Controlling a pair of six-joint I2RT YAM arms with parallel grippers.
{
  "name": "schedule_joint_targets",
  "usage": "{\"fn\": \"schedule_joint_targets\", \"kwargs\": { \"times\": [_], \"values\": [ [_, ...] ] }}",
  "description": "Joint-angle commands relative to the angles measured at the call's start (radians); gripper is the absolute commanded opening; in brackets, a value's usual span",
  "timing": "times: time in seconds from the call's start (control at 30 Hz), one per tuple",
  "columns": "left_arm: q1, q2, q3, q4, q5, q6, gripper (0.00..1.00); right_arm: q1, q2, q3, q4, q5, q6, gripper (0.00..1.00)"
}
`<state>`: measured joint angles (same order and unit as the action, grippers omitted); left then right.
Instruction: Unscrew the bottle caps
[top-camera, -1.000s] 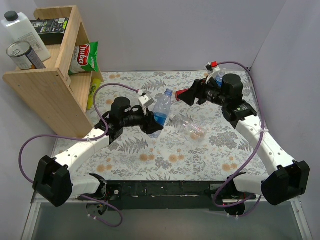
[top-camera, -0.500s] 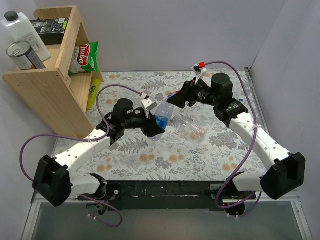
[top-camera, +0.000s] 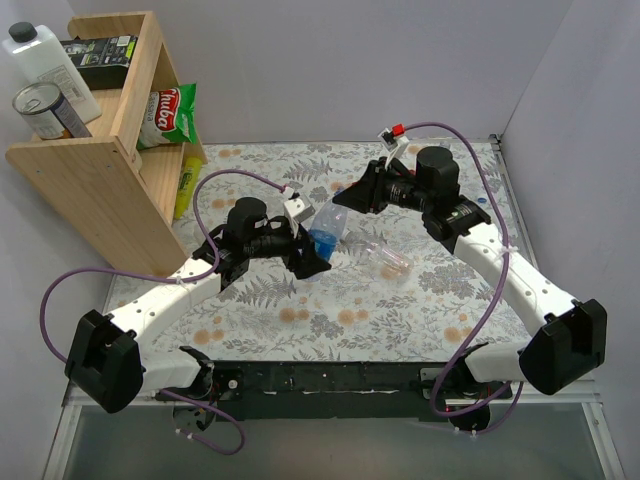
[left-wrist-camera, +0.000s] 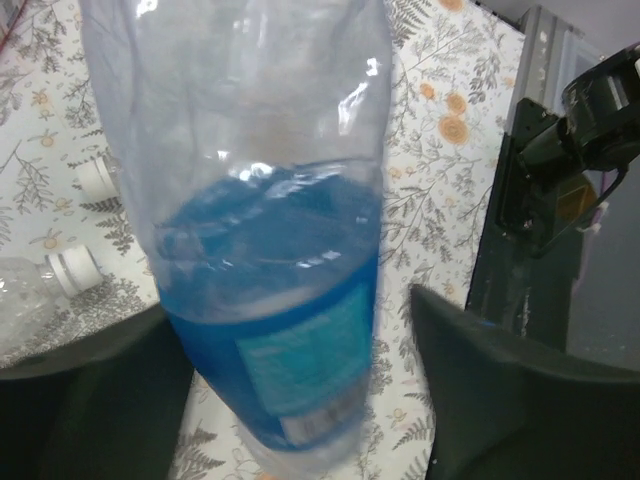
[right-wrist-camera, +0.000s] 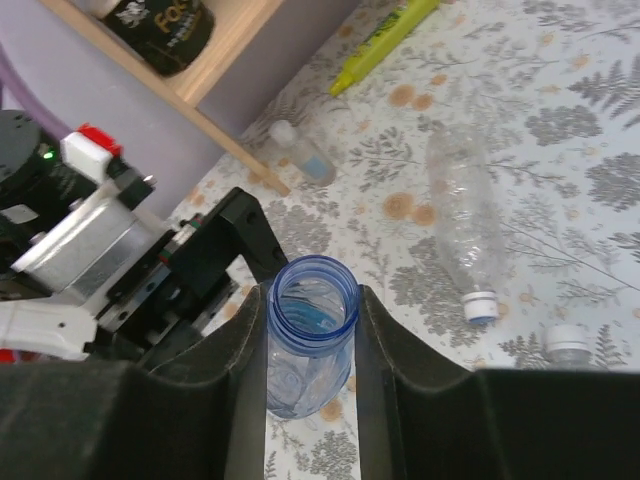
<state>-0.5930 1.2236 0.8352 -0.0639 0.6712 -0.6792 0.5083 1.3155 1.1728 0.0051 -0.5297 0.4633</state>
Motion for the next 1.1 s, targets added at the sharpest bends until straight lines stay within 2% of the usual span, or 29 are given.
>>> {"fn": "schedule_joint_targets", "kwargs": {
  "times": [0.0,0.13,0.17,0.2,0.23,0.33,0.37,0.47,0.63,0.83,1.07],
  "values": [
    [-0.008,-0.010,0.038,0.007,-0.007,-0.009,0.98,0.001,-0.045,0.022,-0.019,0.144,-0.087,0.01],
    [-0.007,-0.047,0.022,0.036,-0.116,-0.057,0.98,0.001,-0.116,0.021,-0.175,0.344,-0.178,0.01],
    [0.004,-0.050,0.019,0.056,-0.125,-0.075,0.98,0.001,-0.133,0.019,-0.194,0.452,-0.213,0.01],
    [0.018,-0.055,0.019,0.059,-0.122,-0.109,0.98,0.001,-0.162,0.016,-0.215,0.514,-0.233,0.01],
    [0.056,-0.055,0.016,0.058,-0.089,-0.131,0.98,0.001,-0.176,0.013,-0.234,0.654,-0.253,0.01],
    [0.152,-0.046,0.005,0.145,-0.041,-0.235,0.98,-0.020,-0.197,0.008,-0.293,0.885,-0.324,0.01],
    [0.171,-0.041,0.007,0.163,-0.015,-0.250,0.98,-0.034,-0.199,0.002,-0.301,0.914,-0.337,0.01],
    [0.194,-0.039,0.012,0.153,-0.036,-0.250,0.98,-0.134,-0.203,-0.035,-0.277,0.922,-0.356,0.01],
    [0.194,-0.039,0.010,0.145,-0.053,-0.244,0.98,-0.284,-0.205,-0.127,-0.093,0.921,-0.399,0.01],
    [0.194,-0.015,0.019,0.131,-0.064,-0.247,0.98,-0.333,-0.171,-0.251,0.160,0.935,-0.433,0.01],
    [0.193,-0.006,0.022,0.119,-0.074,-0.243,0.98,-0.340,-0.095,-0.291,0.272,0.930,-0.460,0.01]
  ]
}}
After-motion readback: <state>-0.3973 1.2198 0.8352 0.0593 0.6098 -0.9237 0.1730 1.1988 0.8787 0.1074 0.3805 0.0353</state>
